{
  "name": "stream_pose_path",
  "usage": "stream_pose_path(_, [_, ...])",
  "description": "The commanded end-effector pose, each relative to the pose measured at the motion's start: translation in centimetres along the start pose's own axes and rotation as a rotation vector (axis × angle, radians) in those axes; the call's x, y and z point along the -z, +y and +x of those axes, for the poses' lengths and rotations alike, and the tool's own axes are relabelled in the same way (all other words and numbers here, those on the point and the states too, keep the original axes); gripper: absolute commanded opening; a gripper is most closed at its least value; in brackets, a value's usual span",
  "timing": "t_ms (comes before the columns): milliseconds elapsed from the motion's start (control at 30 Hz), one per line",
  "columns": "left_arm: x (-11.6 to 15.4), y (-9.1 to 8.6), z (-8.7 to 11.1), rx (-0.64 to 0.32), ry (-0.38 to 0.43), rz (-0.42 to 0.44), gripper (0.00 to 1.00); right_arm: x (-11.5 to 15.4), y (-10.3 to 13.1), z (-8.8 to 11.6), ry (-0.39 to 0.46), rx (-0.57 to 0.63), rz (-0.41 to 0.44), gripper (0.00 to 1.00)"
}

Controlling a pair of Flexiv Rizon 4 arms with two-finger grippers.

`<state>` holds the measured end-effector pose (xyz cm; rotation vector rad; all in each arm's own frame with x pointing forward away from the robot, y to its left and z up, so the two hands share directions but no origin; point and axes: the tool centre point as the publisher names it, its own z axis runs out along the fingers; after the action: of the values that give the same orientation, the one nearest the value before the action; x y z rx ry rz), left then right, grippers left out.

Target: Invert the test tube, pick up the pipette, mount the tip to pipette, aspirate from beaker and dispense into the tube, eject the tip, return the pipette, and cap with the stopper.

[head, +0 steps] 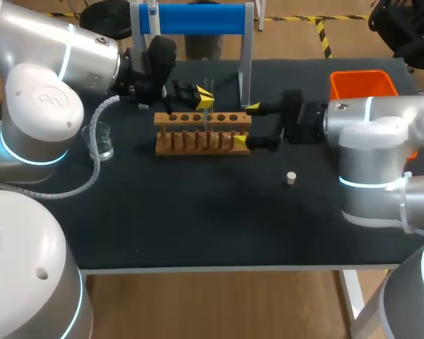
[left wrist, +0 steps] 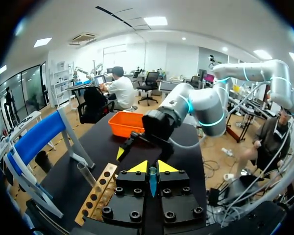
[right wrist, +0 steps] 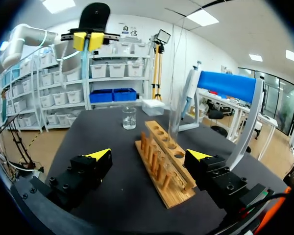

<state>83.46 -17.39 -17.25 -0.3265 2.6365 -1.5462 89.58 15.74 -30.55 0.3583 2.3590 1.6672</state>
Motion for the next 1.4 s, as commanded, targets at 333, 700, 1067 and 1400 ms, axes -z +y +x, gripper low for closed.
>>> stream_pose_path(333, [0.1,0.0,0.0,0.0,0.003,-0.001,0.0,5.4,4.4,3.6,0.17,0.047,-0.179,1.0])
stream_pose_path(700, [0.1,0.0,0.0,0.0,0.003,-0.001,0.0,4.2,7.8,5.3,0.292,0.029,-0.272,1.0])
stream_pose_path(1067, [0.1,0.0,0.0,0.0,0.003,-0.001,0.0,1.5,9.8,6.6,0.353,0.0,-0.316,1.0])
stream_pose_path(1400, [0.1,0.0,0.0,0.0,0.003,-0.001,0.0,-0.4,10.6,7.2,0.39,-0.015,-0.334,1.0])
